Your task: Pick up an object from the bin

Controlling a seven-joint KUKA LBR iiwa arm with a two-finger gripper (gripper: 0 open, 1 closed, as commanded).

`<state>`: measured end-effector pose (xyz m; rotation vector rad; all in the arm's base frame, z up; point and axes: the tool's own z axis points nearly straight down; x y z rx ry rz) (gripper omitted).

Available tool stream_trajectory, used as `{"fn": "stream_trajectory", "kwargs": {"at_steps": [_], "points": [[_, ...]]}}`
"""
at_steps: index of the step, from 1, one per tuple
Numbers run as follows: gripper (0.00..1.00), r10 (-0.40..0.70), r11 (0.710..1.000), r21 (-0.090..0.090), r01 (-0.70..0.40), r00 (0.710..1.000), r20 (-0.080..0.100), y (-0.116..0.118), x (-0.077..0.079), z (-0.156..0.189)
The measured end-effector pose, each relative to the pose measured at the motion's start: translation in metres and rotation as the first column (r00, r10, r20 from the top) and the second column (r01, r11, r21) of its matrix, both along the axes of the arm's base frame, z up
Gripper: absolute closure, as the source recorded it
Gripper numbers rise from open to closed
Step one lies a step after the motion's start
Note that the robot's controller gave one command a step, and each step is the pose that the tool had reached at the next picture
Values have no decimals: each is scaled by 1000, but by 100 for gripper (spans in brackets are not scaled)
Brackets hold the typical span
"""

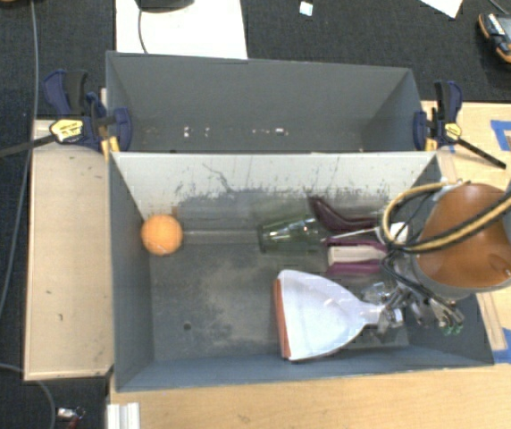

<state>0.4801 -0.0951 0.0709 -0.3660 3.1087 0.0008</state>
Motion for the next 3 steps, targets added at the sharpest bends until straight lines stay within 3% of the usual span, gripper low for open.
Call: {"fn": "stream_trajectory", "kwargs": {"at_steps": [3], "points": [[100, 1, 1000, 1, -1, 1000, 3, 1, 0, 47]]}}
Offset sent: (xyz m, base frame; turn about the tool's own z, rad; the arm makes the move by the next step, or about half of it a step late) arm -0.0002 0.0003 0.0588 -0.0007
